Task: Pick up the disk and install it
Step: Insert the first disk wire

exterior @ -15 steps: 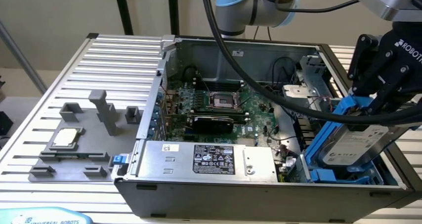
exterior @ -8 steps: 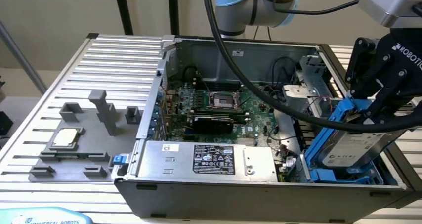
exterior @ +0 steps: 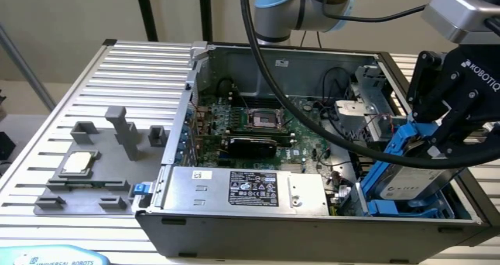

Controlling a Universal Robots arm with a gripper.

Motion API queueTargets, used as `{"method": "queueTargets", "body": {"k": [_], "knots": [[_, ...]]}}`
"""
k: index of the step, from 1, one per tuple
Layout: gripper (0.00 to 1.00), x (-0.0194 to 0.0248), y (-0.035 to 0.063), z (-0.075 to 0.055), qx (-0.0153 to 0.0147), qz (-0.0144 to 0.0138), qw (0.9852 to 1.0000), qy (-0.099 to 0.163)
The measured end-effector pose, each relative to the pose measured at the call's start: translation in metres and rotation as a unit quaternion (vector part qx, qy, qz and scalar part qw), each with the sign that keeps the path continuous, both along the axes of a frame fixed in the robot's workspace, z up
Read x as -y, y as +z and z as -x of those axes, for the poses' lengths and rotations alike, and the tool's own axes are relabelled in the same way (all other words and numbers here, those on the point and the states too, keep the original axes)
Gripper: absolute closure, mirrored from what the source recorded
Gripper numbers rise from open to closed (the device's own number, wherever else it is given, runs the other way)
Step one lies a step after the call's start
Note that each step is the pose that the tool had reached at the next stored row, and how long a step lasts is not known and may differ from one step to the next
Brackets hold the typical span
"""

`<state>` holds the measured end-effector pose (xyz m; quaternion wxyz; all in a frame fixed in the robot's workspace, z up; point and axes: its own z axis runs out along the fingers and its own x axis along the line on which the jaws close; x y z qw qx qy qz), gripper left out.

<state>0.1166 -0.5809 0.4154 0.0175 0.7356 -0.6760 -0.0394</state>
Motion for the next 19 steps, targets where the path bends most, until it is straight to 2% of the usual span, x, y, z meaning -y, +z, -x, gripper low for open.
{"method": "queueTargets", "body": {"k": [17,19], "knots": [[0.67,0.0075,-0.0165,0.000,-0.0082,0.0003,1.0000,0.001],[0.67,0.0083,-0.0185,0.000,-0.0090,-0.0005,1.0000,0.001]]}}
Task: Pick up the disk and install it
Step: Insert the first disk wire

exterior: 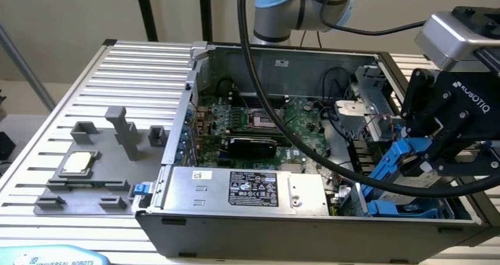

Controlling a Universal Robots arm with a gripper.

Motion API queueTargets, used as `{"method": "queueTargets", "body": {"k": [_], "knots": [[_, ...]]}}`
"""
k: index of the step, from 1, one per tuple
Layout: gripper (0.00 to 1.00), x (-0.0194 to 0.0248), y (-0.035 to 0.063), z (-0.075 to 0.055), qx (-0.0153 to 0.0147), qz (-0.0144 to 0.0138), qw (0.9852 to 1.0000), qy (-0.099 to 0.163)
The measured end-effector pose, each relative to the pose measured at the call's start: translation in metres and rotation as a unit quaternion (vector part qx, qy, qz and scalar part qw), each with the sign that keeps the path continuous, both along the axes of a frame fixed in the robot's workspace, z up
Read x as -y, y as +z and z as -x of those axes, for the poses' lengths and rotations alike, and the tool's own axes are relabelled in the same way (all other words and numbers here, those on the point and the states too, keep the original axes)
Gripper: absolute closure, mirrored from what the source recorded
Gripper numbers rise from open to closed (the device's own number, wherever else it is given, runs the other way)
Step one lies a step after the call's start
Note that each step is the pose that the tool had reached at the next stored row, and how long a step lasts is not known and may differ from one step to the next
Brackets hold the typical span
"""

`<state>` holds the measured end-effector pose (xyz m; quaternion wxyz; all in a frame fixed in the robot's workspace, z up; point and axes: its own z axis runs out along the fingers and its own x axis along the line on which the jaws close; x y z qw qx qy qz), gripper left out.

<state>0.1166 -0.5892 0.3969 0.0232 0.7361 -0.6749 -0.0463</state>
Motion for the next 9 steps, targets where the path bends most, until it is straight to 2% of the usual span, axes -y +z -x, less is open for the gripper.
{"method": "queueTargets", "body": {"k": [2,4,6,7,9], "knots": [[0.67,0.0002,-0.0007,0.0000,-0.0005,0.0002,1.0000,0.000],[0.66,0.0005,-0.0024,0.0001,-0.0008,-0.0012,1.0000,0.000],[0.66,0.0003,-0.0014,0.0000,-0.0008,-0.0002,1.0000,0.000],[0.60,0.0004,-0.0012,0.0000,-0.0008,-0.0001,1.0000,0.000],[0.60,0.0004,-0.0008,-0.0001,-0.0008,-0.0001,1.0000,0.000]]}}
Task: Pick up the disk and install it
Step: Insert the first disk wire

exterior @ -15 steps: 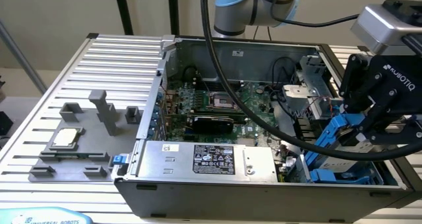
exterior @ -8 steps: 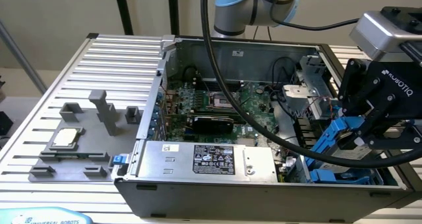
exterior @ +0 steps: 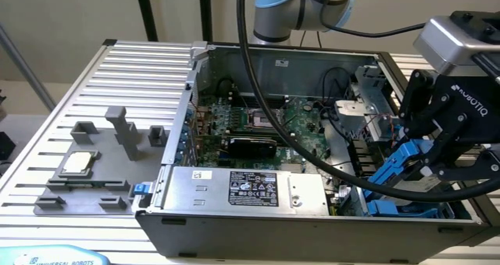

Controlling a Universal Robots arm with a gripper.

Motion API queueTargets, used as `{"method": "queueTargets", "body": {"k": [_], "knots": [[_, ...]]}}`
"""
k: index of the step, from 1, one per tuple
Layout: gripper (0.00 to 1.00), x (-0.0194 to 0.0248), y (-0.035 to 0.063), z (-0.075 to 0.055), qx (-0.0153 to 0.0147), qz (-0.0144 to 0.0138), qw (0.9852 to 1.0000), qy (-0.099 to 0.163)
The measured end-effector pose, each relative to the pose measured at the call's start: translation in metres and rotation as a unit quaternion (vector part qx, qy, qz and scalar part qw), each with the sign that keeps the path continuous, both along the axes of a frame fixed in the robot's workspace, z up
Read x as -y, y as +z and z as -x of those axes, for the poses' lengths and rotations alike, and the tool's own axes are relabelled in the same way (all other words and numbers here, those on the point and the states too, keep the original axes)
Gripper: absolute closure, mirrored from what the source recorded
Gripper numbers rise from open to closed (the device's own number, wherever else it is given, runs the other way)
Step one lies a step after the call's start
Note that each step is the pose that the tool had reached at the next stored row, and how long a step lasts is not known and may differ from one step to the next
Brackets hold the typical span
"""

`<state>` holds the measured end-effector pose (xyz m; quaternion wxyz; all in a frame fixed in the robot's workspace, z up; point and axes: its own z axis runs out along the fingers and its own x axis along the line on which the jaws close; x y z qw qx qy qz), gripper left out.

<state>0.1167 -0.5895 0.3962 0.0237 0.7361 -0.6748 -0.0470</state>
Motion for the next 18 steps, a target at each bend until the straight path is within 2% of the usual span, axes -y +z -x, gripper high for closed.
{"method": "queueTargets", "body": {"k": [5,6,9,10,18], "knots": [[0.58,0.0000,0.0081,0.000,0.0000,0.0000,1.0000,0.000],[0.46,0.0000,0.0105,0.000,0.0000,0.0000,1.0000,0.000],[0.40,0.0000,0.0120,0.000,0.0000,-0.0001,1.0000,0.000],[0.34,0.0000,0.0120,0.000,0.0000,-0.0001,1.0000,0.001],[0.36,0.0000,0.0076,-0.001,0.0012,-0.0001,1.0000,0.005]]}}
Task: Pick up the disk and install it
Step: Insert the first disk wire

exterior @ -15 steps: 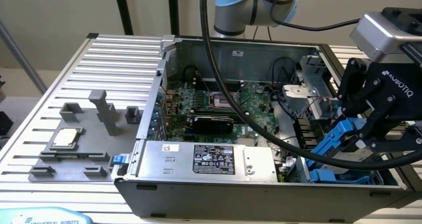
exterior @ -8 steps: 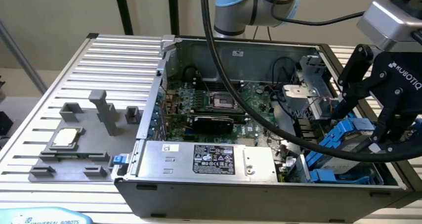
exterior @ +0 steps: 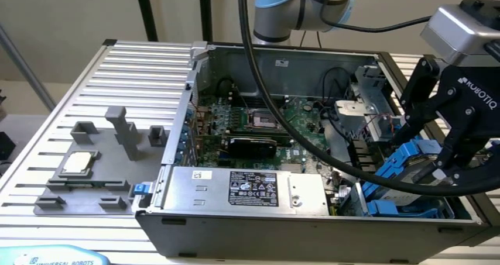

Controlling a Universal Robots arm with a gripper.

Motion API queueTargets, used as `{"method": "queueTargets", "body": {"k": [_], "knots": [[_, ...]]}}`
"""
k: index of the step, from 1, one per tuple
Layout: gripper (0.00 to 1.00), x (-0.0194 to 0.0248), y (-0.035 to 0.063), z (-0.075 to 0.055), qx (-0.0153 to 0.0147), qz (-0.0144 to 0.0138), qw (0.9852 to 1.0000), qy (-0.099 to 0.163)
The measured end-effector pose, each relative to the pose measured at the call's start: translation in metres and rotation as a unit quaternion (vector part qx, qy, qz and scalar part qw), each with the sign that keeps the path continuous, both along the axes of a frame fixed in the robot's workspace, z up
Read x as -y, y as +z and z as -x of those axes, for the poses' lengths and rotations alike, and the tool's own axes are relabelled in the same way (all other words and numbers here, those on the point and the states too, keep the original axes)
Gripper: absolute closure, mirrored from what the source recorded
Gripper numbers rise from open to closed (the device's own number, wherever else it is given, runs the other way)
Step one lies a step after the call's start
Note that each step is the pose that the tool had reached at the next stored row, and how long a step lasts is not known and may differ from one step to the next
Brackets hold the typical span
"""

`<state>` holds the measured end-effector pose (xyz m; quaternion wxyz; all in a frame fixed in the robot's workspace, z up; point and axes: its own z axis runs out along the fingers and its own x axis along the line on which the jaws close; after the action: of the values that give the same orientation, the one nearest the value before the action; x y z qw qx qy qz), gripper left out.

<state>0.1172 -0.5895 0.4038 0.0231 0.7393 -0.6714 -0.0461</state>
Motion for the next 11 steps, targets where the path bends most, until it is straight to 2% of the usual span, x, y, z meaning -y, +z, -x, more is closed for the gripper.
{"method": "queueTargets", "body": {"k": [1,5,6,7,9,11], "knots": [[0.43,0.0000,-0.0008,0.0000,0.0002,0.0000,1.0000,0.001],[0.45,0.0000,-0.0029,-0.0006,0.0008,0.0001,1.0000,0.004],[0.52,0.0000,-0.0030,-0.0008,0.0012,0.0001,1.0000,0.005],[0.52,0.0000,-0.0030,-0.0011,0.0014,0.0000,1.0000,0.006],[0.64,0.0000,-0.0031,-0.0013,0.0017,-0.0001,1.0000,0.006],[0.67,0.0000,-0.0031,-0.0014,0.0019,0.0000,1.0000,0.007]]}}
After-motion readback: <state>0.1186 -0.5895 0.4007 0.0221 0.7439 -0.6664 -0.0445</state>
